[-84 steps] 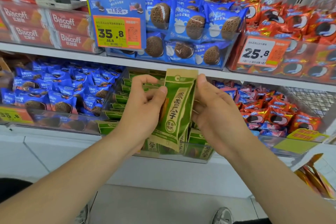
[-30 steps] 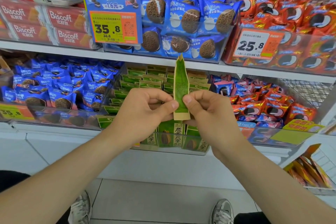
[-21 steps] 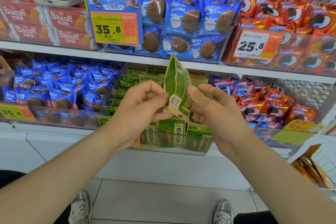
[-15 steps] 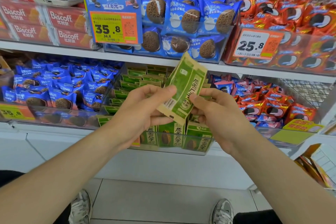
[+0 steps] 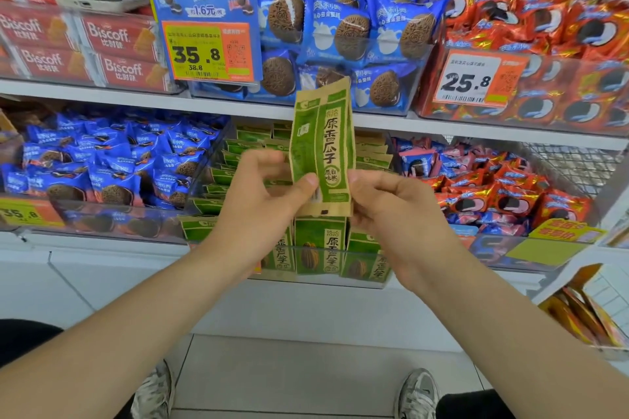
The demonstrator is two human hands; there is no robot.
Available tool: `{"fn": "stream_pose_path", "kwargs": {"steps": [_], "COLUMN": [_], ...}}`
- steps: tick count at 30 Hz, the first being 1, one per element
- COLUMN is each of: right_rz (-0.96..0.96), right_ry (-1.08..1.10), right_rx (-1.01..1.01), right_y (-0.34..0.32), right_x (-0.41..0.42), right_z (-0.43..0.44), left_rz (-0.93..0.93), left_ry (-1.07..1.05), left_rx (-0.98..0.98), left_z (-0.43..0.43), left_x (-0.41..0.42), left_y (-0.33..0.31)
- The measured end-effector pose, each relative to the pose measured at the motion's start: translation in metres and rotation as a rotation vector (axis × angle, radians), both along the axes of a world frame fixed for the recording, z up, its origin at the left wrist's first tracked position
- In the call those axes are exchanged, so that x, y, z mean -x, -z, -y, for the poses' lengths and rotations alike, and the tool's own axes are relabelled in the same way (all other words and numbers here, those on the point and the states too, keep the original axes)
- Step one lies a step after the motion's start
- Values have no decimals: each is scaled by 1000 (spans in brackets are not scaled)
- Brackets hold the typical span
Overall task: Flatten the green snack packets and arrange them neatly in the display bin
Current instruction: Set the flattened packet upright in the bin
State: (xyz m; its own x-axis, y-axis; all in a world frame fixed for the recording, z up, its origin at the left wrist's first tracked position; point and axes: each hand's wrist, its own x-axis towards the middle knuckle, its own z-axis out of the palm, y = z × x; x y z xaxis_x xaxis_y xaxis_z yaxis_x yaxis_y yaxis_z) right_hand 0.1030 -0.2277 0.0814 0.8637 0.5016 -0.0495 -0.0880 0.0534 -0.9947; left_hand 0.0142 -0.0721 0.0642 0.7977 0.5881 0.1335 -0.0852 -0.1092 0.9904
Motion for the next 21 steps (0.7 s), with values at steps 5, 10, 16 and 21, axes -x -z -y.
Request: {"fn": "stream_pose_path", "kwargs": {"steps": [5, 10, 16, 21], "right_rz": [334, 130, 16, 240], "right_ry": [110, 75, 22, -93], "right_rx": [-9, -87, -129, 92], "right_y": [-7, -7, -10, -14], "right_x": [11, 16, 14, 9], "right_z": [2, -1, 1, 4], "left_rz": [27, 41, 68, 124], "left_ry": [217, 420, 489, 412], "left_rx": [-99, 85, 162, 234], "left_z": [7, -4, -9, -13], "left_x": [6, 3, 2, -5], "left_y": [-6, -8, -9, -15]}}
